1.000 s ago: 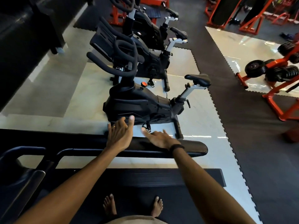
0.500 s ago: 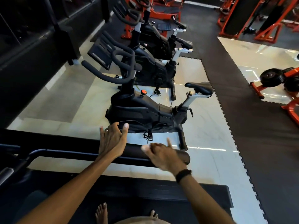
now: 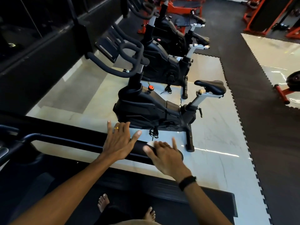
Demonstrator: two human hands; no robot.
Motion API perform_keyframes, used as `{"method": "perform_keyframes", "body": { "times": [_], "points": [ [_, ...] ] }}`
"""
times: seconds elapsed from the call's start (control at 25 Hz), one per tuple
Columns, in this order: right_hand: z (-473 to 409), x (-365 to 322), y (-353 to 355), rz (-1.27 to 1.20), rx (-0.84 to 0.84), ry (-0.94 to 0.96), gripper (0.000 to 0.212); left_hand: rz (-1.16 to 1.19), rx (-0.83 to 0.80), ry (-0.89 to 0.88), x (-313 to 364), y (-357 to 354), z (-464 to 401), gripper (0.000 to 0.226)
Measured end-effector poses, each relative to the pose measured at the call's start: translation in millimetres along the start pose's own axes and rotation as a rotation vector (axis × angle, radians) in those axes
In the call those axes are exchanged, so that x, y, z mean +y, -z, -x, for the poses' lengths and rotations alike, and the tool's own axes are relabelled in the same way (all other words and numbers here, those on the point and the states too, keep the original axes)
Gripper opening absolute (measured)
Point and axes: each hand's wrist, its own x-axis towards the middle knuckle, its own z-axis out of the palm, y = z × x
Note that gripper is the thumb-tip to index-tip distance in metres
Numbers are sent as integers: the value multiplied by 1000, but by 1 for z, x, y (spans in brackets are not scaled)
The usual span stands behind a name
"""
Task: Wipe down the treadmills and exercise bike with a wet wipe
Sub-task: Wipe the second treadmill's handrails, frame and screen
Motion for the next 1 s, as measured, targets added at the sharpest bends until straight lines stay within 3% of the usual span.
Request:
{"method": "perform_keyframes", "body": {
  "times": [0.08,0.16,0.24,0.4,0.48,0.6,0.72,0.84,0.92,1.0],
  "points": [
    [-1,-20,-8,-4,-15,116,97,-8,-19,4,-2,0,0,120],
    [32,-19,-19,57,87,242,88,-36,-1,8,-4,1,1,120],
    [67,7,-22,79,179,218,80,-58,-23,17,-2,2,1,118],
    [43,43,-9,37,95,-24,108,-71,-10,16,-1,3,-1,118],
    [9,25,-1,-96,64,-71,103,-44,-5,16,-1,6,0,117],
    [0,-7,-7,-72,2,52,91,-34,20,15,-1,5,3,114],
    [49,8,-24,20,138,172,83,-33,23,26,-3,3,3,110],
    [78,45,-25,100,225,19,76,-44,41,33,-1,2,2,107],
    [59,50,-19,48,144,-131,89,-32,40,30,-2,3,2,106],
    [25,40,-16,-22,159,-166,98,-30,64,23,-2,2,3,103]
  ]
}}
